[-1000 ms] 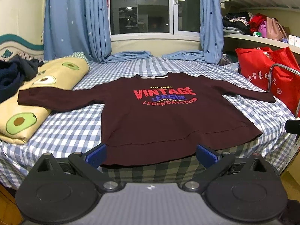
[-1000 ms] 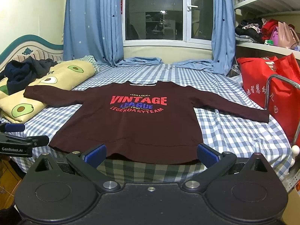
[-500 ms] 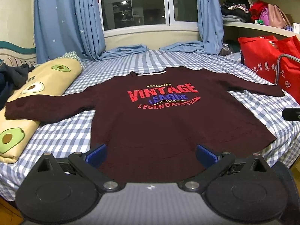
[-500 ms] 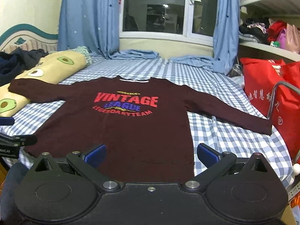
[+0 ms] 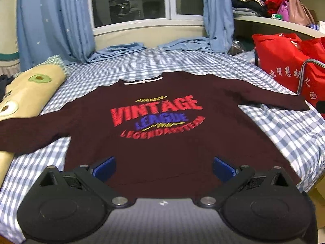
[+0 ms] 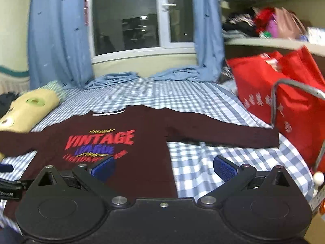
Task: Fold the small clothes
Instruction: 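Grasp the sleeve cuff nearest the right tool with the right gripper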
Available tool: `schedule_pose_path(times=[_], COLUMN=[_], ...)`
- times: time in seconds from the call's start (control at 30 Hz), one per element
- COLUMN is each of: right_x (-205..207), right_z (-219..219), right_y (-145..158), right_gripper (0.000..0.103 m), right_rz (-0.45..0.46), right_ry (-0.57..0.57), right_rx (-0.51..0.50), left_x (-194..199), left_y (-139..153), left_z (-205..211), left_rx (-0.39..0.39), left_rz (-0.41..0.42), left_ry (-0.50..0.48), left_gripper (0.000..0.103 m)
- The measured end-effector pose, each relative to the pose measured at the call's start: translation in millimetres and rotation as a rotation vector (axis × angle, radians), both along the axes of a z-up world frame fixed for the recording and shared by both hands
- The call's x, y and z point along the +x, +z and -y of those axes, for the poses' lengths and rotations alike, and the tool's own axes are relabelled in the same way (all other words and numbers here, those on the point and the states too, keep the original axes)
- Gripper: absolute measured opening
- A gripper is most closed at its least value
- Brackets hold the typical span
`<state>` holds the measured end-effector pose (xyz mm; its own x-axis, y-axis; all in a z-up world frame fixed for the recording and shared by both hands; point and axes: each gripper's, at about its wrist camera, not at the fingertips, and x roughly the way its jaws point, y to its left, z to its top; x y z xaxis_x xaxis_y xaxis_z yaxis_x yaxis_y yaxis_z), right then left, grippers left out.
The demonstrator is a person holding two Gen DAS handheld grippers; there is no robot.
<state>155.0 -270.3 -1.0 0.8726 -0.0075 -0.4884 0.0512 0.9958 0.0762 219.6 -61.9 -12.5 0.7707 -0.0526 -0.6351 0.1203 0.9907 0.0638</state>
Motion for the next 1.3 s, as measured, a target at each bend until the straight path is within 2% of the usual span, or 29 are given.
schedule_pose_path(times=[0.23,0.43,0.53,0.67,0.73,0.97,1.0,1.07,1.17,1.23,1.3], right_x=[28.3,43.6,59.7,77.8,92.7,143.2,147.9,154.3,155.6,160.4,167.7], right_z=[51.8,87.7,118.6,172.5,199.3,271.8,280.3,296.4,312.8,319.9,326.3], right_y=[-14.4,-16.9,-25.2,-47.6,-62.7,-125.5,-134.5,-151.6,-168.7,-173.8,-178.9], right_gripper=[0.103,0.103,0.103,0.103,0.102,0.086,0.081,0.078,0.077,0.075,0.066], right_rz=[-0.06,0.073,0.09,0.117,0.094,-0.008,-0.02,-0.029,0.066,0.114,0.149], right_ry=[-0.068,-0.083,-0.136,-0.212,-0.273,-0.43,-0.457,-0.491,-0.513,-0.528,-0.55], right_rx=[0.122,0.052,0.05,0.166,0.218,0.36,0.387,0.474,0.597,0.633,0.659], left_x=[49.8,74.9,82.3,88.9,91.6,94.2,94.3,94.4,94.6,94.8,94.9], left_y=[4.0,8.5,4.9,0.1,-1.3,-1.2,-1.0,-0.4,-0.1,-0.3,-1.4], left_z=[43.7,77.9,90.3,105.6,112.2,119.0,118.7,117.6,116.6,116.4,115.9], left_rx=[0.031,0.054,0.05,0.065,0.075,0.102,0.107,0.117,0.126,0.128,0.132], left_rz=[-0.039,-0.043,-0.07,-0.091,-0.096,-0.1,-0.099,-0.096,-0.091,-0.091,-0.093], left_ry=[-0.052,-0.092,-0.104,-0.125,-0.134,-0.13,-0.125,-0.116,-0.105,-0.102,-0.102], left_gripper=[0.103,0.103,0.103,0.103,0.103,0.103,0.103,0.103,0.103,0.103,0.103])
